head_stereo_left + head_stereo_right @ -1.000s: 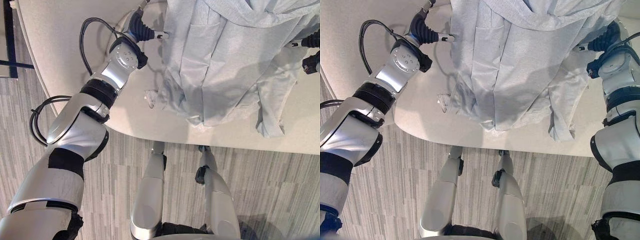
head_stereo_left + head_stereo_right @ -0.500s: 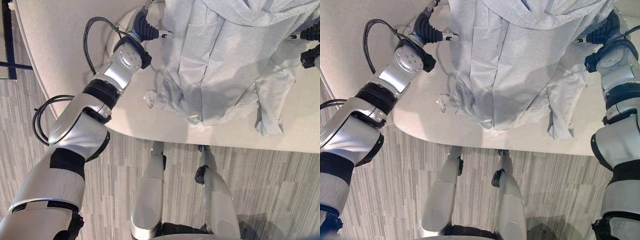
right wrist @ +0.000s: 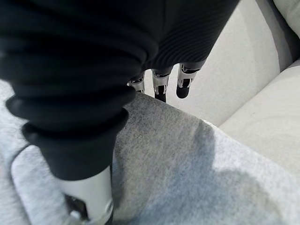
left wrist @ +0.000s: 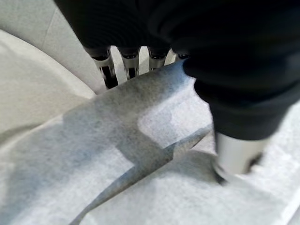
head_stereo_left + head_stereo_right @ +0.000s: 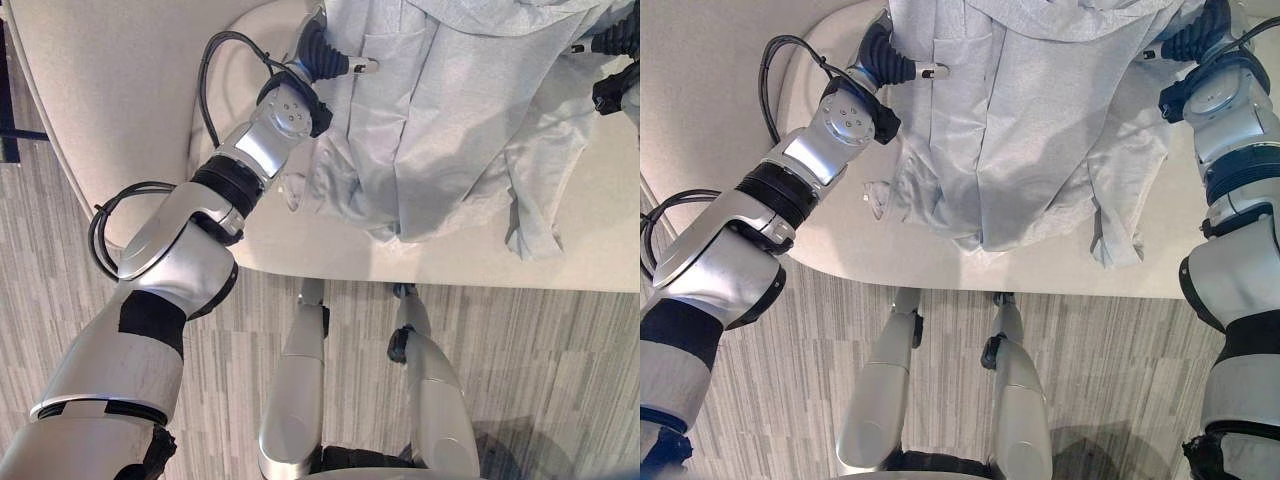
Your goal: Hang the clothes on the sofa on the clothes rack.
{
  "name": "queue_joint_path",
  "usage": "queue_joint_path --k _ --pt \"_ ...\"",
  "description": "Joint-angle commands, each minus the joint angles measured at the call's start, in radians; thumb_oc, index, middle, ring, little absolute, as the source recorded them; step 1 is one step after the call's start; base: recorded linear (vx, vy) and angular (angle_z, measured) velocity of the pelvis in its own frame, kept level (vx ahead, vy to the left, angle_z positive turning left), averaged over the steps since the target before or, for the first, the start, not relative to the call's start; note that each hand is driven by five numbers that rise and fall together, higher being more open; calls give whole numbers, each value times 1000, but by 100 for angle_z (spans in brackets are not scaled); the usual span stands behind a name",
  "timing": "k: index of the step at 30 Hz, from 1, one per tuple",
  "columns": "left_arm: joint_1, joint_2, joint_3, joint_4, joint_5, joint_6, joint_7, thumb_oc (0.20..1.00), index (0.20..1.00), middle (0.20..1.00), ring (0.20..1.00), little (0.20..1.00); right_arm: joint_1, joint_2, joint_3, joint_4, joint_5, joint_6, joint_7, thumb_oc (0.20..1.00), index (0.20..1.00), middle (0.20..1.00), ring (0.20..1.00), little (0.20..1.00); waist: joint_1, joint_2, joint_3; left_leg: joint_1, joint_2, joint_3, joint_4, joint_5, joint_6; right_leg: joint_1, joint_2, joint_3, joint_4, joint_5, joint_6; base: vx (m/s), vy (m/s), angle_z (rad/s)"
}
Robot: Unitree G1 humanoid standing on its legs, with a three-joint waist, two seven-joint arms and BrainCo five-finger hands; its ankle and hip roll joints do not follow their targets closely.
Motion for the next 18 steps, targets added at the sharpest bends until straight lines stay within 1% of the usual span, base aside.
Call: queue_joint_path --k 1,3,11,14,15,18 --pt "-136 -74 -49 27 -14 -66 -12 200 200 200 200 200 -62 -41 13 -18 5 -33 -26 200 200 200 200 200 17 31 -29 141 73 35 -107 -139 -38 42 -67 58 6 -116 14 0 0 0" --pt "-137 -75 -53 22 -13 -66 -12 200 200 200 200 200 -49 -37 2 -29 3 -33 -25 200 200 200 200 200 16 30 -29 145 74 36 -107 -139 -39 45 -67 56 6 -115 14 4 -15 1" --pt "-119 -59 -9 48 -27 -65 -3 200 200 200 200 200 16 -54 -48 -141 -32 -35 -42 200 200 200 200 200 0 18 -29 168 81 44 -107 -143 -39 64 -66 56 6 -116 16 1 -4 0" --pt "-112 -40 2 14 -7 -60 -3 200 200 200 200 200 43 -76 -63 -205 -59 -38 -52 200 200 200 200 200 -5 13 -29 175 84 45 -107 -145 -41 71 -65 58 6 -116 17 0 -11 0" --pt "-93 -18 21 -19 12 -54 0 200 200 200 200 200 77 -102 -89 -267 -85 -39 -63 200 200 200 200 200 -7 11 -29 185 84 47 -107 -147 -40 81 -64 58 6 -117 17 5 -34 -2" --pt "-61 12 46 -59 36 -44 -1 200 200 200 200 200 119 -132 -119 -325 -126 -34 -75 200 200 200 200 200 -7 6 -29 209 85 50 -107 -148 -39 103 -62 61 6 -120 18 5 -12 -2"
